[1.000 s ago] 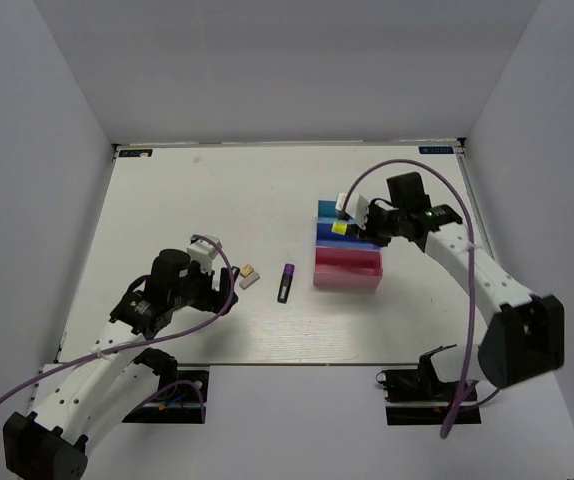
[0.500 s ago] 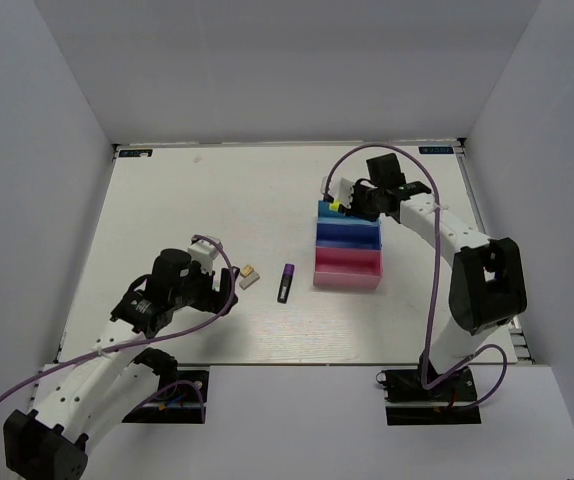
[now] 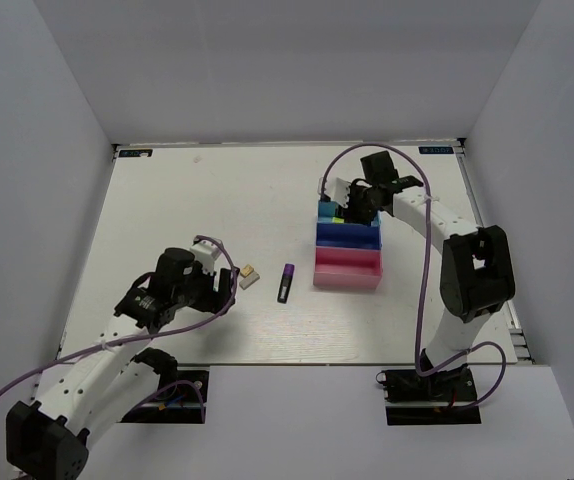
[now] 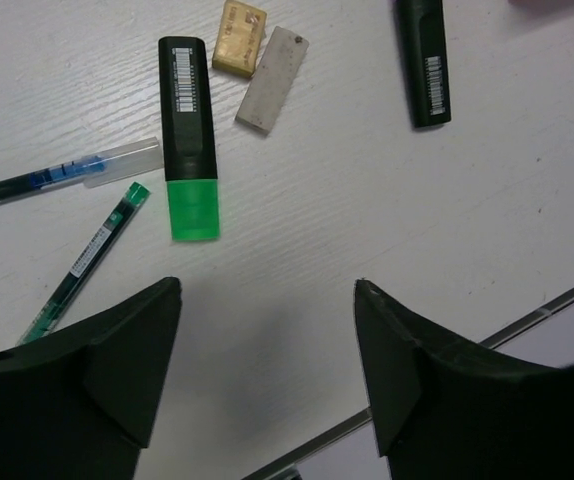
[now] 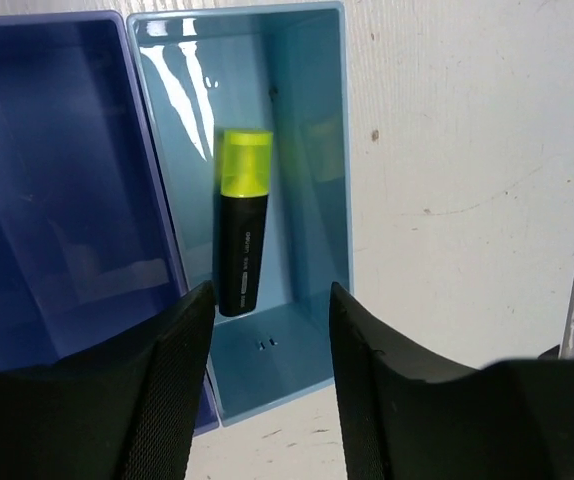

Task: Sort the stationery into containers
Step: Place the stationery in the storage box, then pick up the stationery from the center of the board.

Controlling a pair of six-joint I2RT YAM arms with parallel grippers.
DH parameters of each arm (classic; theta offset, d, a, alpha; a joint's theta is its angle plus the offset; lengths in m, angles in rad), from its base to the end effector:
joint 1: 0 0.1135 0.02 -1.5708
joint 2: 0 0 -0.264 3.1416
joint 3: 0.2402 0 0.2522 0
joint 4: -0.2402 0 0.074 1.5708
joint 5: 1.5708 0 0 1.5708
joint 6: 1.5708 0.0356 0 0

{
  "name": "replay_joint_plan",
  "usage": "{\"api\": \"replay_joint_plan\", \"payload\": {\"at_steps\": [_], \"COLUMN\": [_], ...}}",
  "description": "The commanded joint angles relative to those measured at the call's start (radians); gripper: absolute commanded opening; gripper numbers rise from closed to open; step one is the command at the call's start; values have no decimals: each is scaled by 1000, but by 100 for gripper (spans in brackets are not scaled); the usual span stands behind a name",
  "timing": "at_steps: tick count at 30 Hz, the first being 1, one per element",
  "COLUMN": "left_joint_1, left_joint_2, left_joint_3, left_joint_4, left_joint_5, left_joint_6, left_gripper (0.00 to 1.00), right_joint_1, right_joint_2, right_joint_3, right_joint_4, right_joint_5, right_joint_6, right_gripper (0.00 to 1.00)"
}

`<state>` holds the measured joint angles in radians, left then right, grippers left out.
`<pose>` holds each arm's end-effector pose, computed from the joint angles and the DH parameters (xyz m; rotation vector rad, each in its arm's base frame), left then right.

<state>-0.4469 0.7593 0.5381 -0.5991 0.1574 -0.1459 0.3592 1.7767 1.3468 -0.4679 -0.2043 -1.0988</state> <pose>0.1375 -0.0721 0.2202 0.4387 2.3895 -0.4625 0.3621 0.1437 0.2392 -1.6925 1.7636 -0.0754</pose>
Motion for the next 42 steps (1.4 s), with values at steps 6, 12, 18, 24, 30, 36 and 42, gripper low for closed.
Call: {"api": "replay_joint_plan", "payload": {"at_steps": [6, 12, 18, 24, 30, 36, 42], "left_joint_1": [0, -1, -1, -1, -1, 4, 5], "left_joint_2": [205, 432, 609, 752, 845, 925, 925], "left_joint_3": [112, 217, 296, 376, 411, 439, 422], "left_joint_4": [12, 1, 31, 42, 52, 32, 27], "left_joint_5": [-70, -125, -147, -124, -144, -150, -151], "left_joint_6": [26, 72, 109, 134, 181, 210, 212], "left_gripper": [56, 59, 59, 60, 61, 56, 13], "right_joint_1": [-23, -42, -46, -49, -57, -65, -74], "right_joint_2": [-179, -425, -625, -763, -816, -838, -855], "right_joint_3": [-23, -201, -426, -547, -610, -629, -646], "right_joint_4": [40, 58, 94, 101, 115, 118, 123], "right_joint_5": [-45, -210, -307, -331, -345, -348, -348], "right_joint_6": [212, 405, 528, 556, 586, 600, 608], "right_gripper": [42, 37, 42, 44, 45, 45, 45]}}
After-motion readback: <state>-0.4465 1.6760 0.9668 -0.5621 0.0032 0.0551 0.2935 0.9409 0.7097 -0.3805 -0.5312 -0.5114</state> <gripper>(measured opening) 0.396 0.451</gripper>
